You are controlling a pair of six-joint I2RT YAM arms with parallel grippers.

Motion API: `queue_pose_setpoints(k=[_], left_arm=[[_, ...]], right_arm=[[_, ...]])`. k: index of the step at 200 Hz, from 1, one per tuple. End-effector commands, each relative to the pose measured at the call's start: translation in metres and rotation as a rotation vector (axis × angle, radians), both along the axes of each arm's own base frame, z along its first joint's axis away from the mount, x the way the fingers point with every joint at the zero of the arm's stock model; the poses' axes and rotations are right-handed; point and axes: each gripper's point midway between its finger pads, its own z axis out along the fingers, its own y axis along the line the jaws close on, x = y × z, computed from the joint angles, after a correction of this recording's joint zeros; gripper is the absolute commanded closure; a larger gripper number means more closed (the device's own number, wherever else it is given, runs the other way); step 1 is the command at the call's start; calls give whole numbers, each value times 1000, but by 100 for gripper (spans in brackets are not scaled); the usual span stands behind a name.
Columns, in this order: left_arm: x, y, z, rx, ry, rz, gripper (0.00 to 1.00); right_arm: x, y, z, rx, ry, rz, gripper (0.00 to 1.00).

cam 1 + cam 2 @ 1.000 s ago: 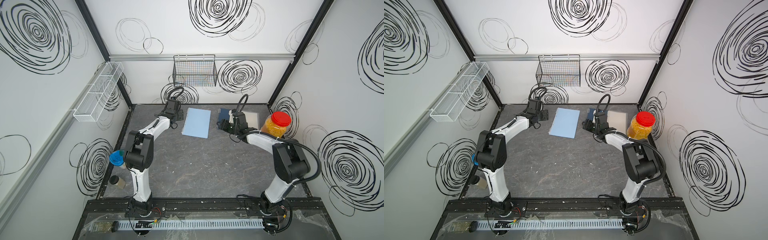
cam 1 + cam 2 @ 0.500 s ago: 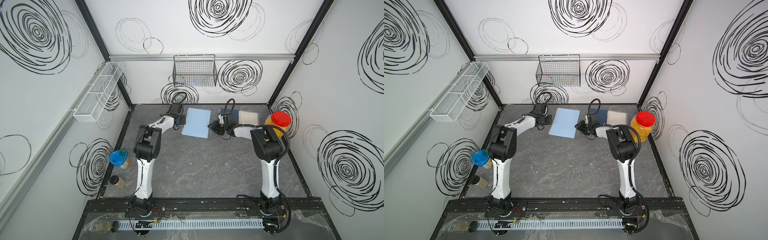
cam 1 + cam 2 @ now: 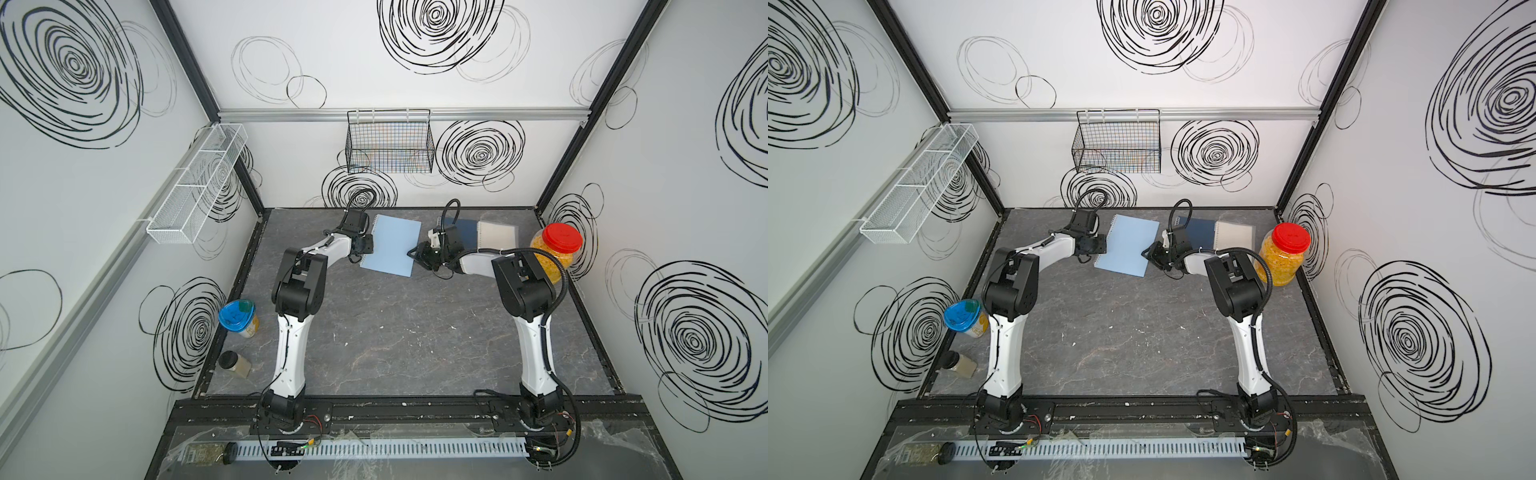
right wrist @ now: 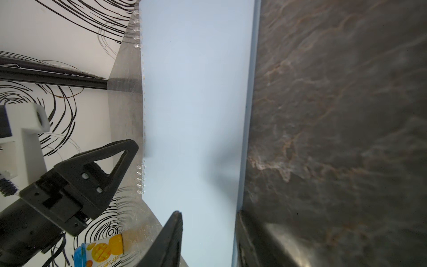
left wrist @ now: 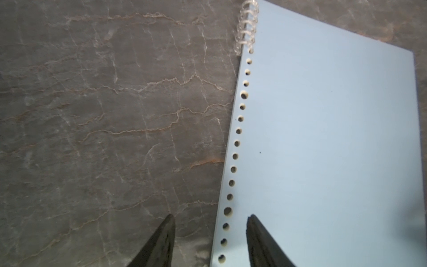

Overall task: Tear off pages from different notebooks
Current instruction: Move the notebook to the center of the board.

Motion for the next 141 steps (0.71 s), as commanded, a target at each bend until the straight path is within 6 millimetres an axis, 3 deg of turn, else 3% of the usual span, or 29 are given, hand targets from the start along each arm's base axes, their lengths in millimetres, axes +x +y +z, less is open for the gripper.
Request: queue_pose_setpoints(k=[1,71,141], left_arm=[[-2,-7,-12,0,34,-6,47],[-17,-18,-12,-11,45,-37,52],[-30,-28,-2,-45,35,-59,53]], right_arm=[[-4,4,-9,10,27,9,59],[-1,10,26,49,-42,45,65],[-9,14,33,11,-62,61,76]])
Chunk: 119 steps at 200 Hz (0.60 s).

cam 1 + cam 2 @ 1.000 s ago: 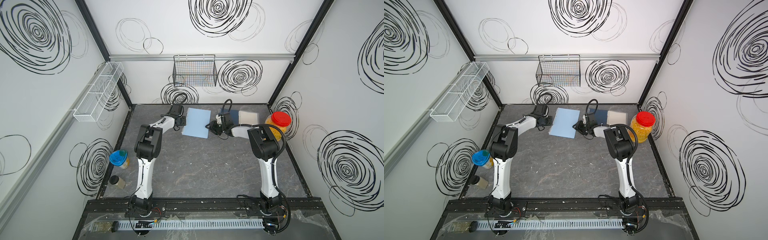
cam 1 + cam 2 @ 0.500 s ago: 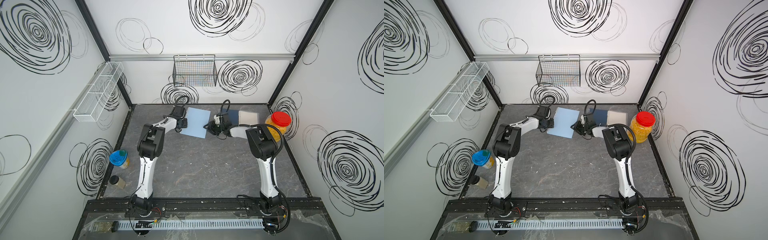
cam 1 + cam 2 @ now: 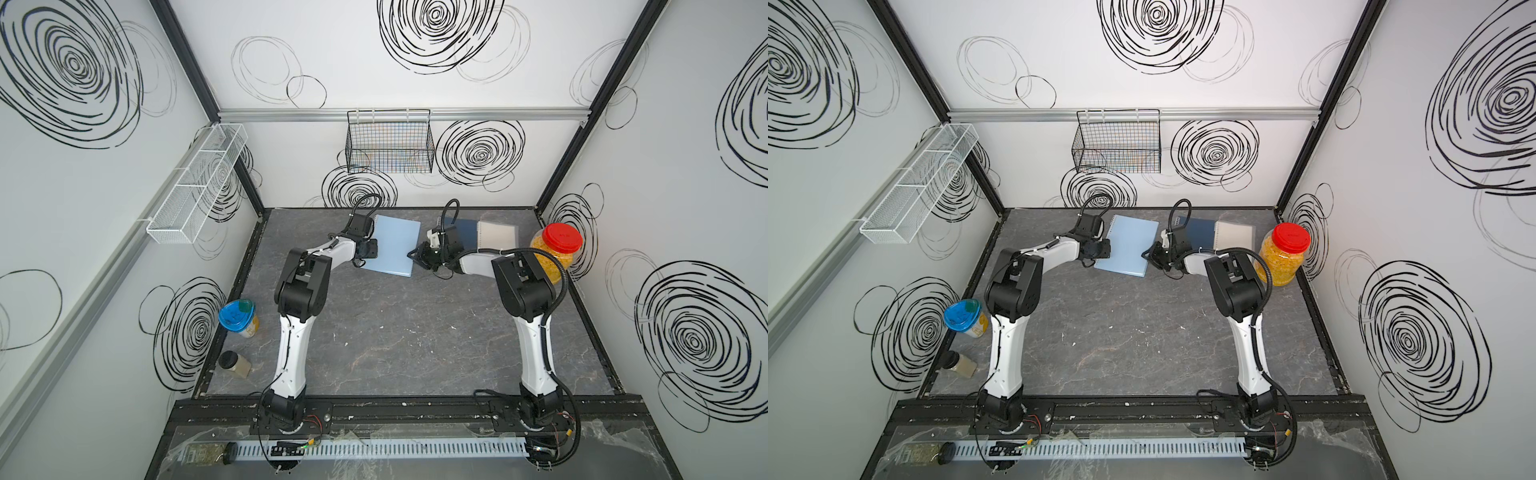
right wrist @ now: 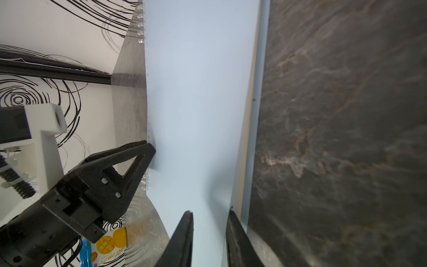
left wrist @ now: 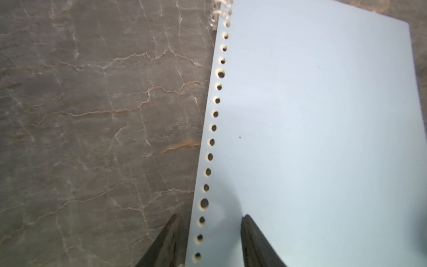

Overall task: Tear off pages from different notebooks
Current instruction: Move the notebook to the center of the board.

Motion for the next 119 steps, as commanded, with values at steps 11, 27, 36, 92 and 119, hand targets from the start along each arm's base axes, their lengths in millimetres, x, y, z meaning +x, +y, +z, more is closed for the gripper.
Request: queue_pose_setpoints(k=[11,27,36,92,119], left_arm=[[-18,-9,11,-31,20,-20,54],[-23,-7,16,-31,15,-17,54],[-25,-6,21,-33,7,-15,54],[-42,3,76,-83,-100,3,50],[-53,-3,94,-131,-139,-27,51]], right_arm=[[-6,10,28,-8,-54,36,81],[-9,7,26,-30,-51,41,90],[-12,6,26,-40,-50,47,93],[-59,-11,21,-104,-11,131,100],[-104,-26,12,-131,46,168,100]])
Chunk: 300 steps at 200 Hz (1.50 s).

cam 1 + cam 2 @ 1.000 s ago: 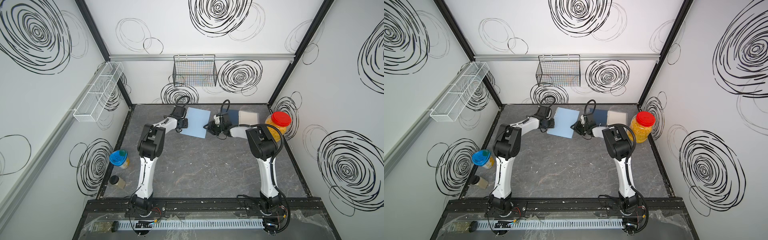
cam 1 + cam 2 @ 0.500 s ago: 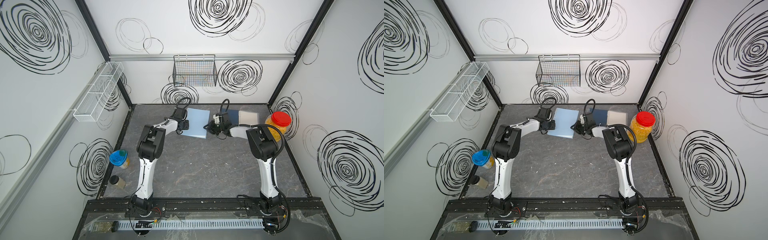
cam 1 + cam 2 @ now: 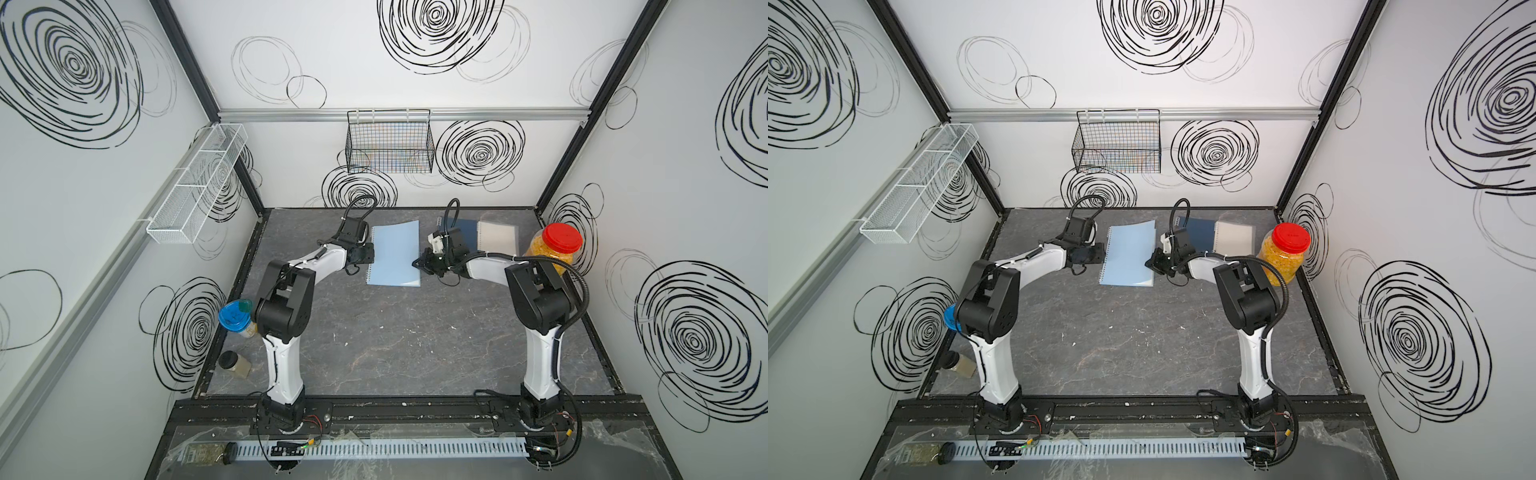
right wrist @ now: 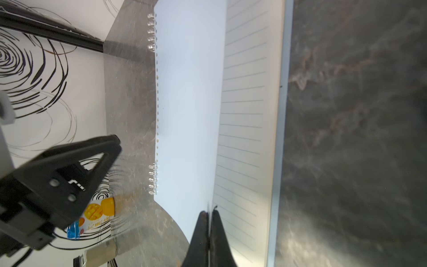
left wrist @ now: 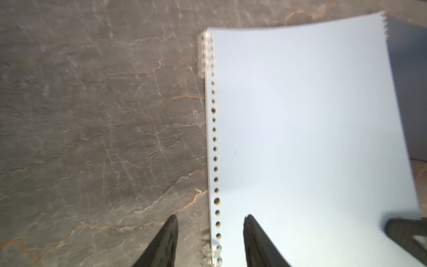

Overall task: Tear off pages from different notebooks
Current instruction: Move the notebook to the center of the board.

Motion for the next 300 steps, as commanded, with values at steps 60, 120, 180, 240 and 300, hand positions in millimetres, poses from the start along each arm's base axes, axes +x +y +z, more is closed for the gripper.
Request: queue_pose_setpoints(k=[60,120,180,240,300], left_arm=[[-54,-39,15,-110,-62,-138,49],[-74,-53,-13,-101,30,-199,52],[-98,-41,-49,-58,133,-176,53],[-108,-49,-68,-68,184,-213,54],[-123,-86,-61,-182,198,-291,55]], right_arm=[[-129,-35,-16,-52,150,63,94],[-108,-21,11,7,68,76,59],[-98,-12,15,39,58,82,47],[-89,-13,24,59,29,84,43],[-89,-13,47,87,-23,105,42]])
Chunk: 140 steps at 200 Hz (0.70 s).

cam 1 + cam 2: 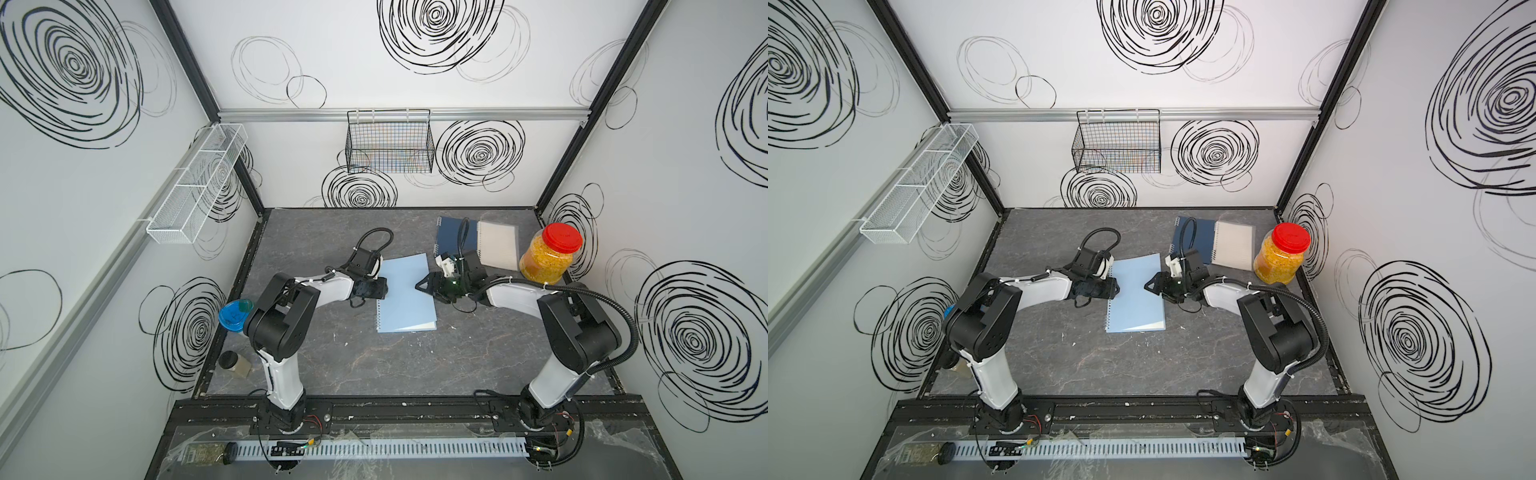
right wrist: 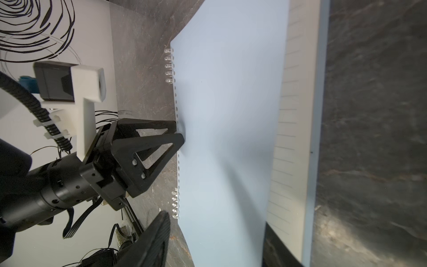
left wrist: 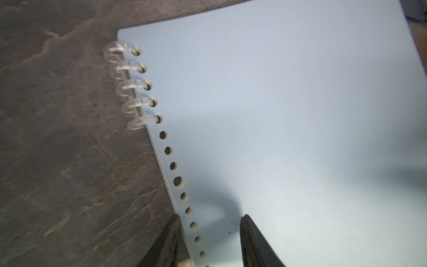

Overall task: Tear off pages from different notebooks
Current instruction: Move the notebook to the center of the board, then open the notebook at the center of the board.

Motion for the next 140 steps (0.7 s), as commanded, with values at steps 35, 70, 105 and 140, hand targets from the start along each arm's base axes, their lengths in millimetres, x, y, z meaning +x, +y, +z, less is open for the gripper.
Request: queue_pose_setpoints(k=[35,70,105,140], left_arm=[[-7,-37,18,-153,9,-65,56],[18,-7,49,-107,-96,43,55],[42,30,86,-133,-185,141,55],[49,50,100,-136,-216,186,56]], right_arm=[[4,5,52,63,-128,36,39],[0,12,78,89,-194,49,36],[-8,35,101,125,-259,100,33],[-12,63,118,184,-304,149,33]])
